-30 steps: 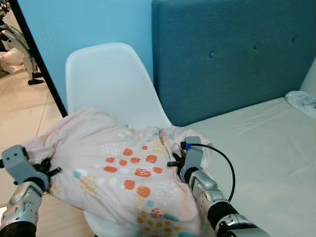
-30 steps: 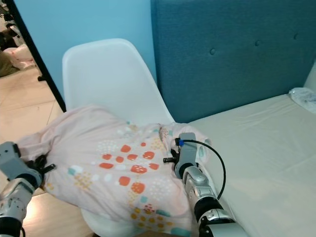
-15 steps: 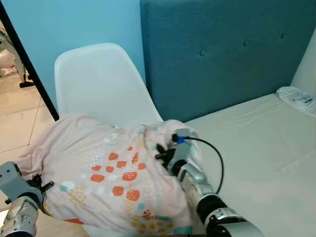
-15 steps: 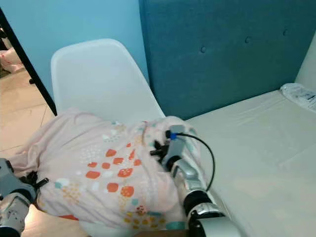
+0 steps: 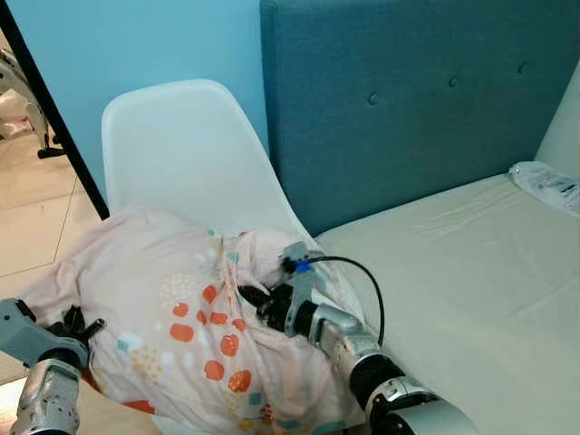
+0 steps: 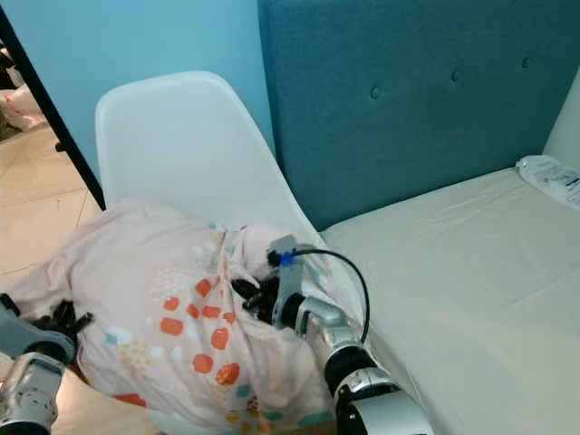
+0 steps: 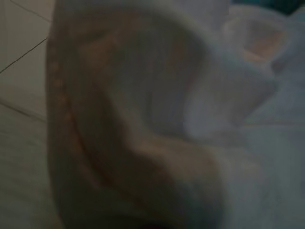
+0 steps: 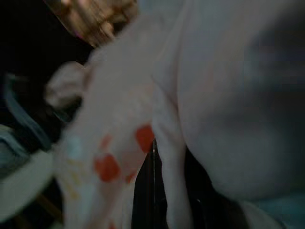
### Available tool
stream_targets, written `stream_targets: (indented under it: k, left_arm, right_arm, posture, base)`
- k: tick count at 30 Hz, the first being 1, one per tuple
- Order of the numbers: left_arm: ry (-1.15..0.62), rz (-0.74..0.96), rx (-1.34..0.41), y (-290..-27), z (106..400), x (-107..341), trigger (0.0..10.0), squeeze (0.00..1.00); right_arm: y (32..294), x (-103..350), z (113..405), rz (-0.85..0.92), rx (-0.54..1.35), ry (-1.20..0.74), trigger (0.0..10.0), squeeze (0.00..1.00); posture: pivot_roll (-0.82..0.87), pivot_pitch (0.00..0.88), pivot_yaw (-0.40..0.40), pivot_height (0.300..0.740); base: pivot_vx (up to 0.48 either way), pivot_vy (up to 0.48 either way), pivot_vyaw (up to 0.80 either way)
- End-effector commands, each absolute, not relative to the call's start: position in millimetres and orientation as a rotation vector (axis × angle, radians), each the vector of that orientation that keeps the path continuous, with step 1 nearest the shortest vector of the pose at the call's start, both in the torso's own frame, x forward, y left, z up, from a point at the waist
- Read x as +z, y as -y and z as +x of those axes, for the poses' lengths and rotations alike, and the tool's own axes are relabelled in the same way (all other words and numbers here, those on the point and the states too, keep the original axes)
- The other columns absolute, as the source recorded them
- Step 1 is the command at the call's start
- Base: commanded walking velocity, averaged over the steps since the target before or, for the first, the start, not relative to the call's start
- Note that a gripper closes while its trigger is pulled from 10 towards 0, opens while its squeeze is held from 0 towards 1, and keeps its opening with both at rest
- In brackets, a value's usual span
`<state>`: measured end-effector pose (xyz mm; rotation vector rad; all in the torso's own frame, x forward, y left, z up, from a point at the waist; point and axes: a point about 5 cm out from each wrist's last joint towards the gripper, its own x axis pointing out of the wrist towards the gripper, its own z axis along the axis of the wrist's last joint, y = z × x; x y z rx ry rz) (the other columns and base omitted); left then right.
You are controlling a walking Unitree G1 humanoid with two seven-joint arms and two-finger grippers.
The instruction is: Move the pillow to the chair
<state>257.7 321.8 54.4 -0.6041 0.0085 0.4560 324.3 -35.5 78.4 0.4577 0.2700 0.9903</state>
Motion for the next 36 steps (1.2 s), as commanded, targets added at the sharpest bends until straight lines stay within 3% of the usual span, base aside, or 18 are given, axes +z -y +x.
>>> stream_targets:
  k: [1, 6, 12, 16, 20, 22, 24, 25, 26, 27, 29, 30, 33, 34, 36]
  left_arm:
    - [0.043, -0.629, 0.429, -321.8, 262.4, 63.5, 0.0, 0.0]
    - [0.083, -0.66, 0.433, -325.7, 262.8, 68.0, 0.0, 0.0]
    - [0.101, -0.715, 0.34, -304.6, 268.1, 70.6, 0.0, 0.0]
    - [0.086, -0.752, 0.281, -284.8, 269.1, 66.8, 0.0, 0.0]
    - [0.048, -0.764, 0.235, -263.9, 269.5, 59.8, 0.0, 0.0]
    - [0.02, -0.763, 0.204, -249.4, 267.6, 55.0, 2.3, 0.0]
    - [0.004, -0.769, 0.185, -241.1, 265.2, 52.9, 5.3, 0.0]
    - [-0.003, -0.774, 0.178, -238.4, 264.4, 52.4, 7.9, 0.0]
    - [-0.003, -0.774, 0.178, -238.4, 264.4, 52.4, 7.9, 0.0]
    - [-0.025, -0.761, 0.164, -233.3, 263.2, 50.8, 10.0, 0.0]
    - [-0.032, -0.755, 0.162, -232.2, 263.0, 50.4, 10.0, 0.0]
    - [-0.037, -0.751, 0.163, -232.1, 263.1, 49.8, 10.0, 0.0]
    - [-0.039, -0.75, 0.165, -232.3, 263.0, 49.6, 10.0, 0.0]
    - [-0.049, -0.719, 0.172, -233.0, 264.3, 50.0, 10.0, 1.0]
    - [-0.052, -0.692, 0.18, -234.5, 265.6, 50.8, 10.0, 1.0]
  right_arm:
    - [-31.7, 113.7, 312.0, 0.613, 1.237, -0.195, 0.0, 0.0]
    - [-26.0, 135.7, 324.2, 0.693, 1.251, -0.113, 0.0, 0.0]
    - [-9.9, 182.6, 358.3, 0.576, 1.115, 0.05, 0.0, 0.0]
    - [-4.6, 188.2, 365.0, 0.55, 1.074, 0.051, 0.0, 0.0]
    - [-0.5, 161.8, 365.8, 0.406, 0.938, -0.093, 0.0, 0.0]
    - [7.6, 133.0, 361.6, 0.301, 0.827, -0.202, 0.0, 0.0]
    - [17.2, 109.7, 357.0, 0.221, 0.727, -0.288, 0.0, 0.0]
    - [20.4, 101.6, 354.4, 0.196, 0.707, -0.314, 1.6, 0.0]
    - [20.4, 101.6, 354.4, 0.196, 0.707, -0.314, 1.6, 0.0]
    - [27.8, 87.5, 349.2, 0.188, 0.672, -0.354, 10.0, 0.0]
    - [29.3, 84.7, 347.7, 0.206, 0.671, -0.361, 10.0, 0.0]
    - [32.1, 82.7, 347.1, 0.218, 0.663, -0.359, 10.0, 0.45]
    - [33.6, 81.9, 346.9, 0.225, 0.66, -0.357, 10.0, 0.45]
    - [36.0, 82.0, 346.5, 0.277, 0.671, -0.342, 10.0, 1.0]
    - [37.3, 82.8, 346.6, 0.304, 0.676, -0.33, 10.0, 1.0]
  posture:
    - [0.08, 0.019, 0.019, 0.418]
    - [0.08, 0.022, 0.022, 0.418]
    - [0.09, 0.032, 0.012, 0.418]
    - [0.1, 0.043, 0.008, 0.418]
    - [0.11, 0.053, 0.004, 0.418]
    - [0.12, 0.066, 0.003, 0.418]
    - [0.12, 0.074, 0.006, 0.418]
    - [0.12, 0.074, 0.006, 0.418]
    - [0.12, 0.074, 0.006, 0.418]
    - [0.11, 0.081, 0.013, 0.418]
    - [0.11, 0.081, 0.013, 0.418]
    - [0.11, 0.084, 0.015, 0.418]
    - [0.11, 0.083, 0.016, 0.418]
    - [0.1, 0.082, 0.02, 0.418]
    - [0.09, 0.079, 0.022, 0.418]
  base:
    - [0.0, 0.0, 0.0]
    - [0.0, 0.0, 0.0]
    - [0.0, 0.0, 0.0]
    - [0.0, 0.0, 0.0]
    - [0.0, 0.0, 0.0]
    - [0.0, 0.0, 0.0]
    - [0.0, 0.0, 0.0]
    - [0.0, 0.0, 0.0]
    - [0.0, 0.0, 0.0]
    - [0.0, 0.0, 0.0]
    - [0.0, 0.0, 0.0]
    - [0.0, 0.0, 0.0]
    - [0.0, 0.0, 0.0]
    - [0.0, 0.0, 0.0]
    - [0.0, 0.0, 0.0]
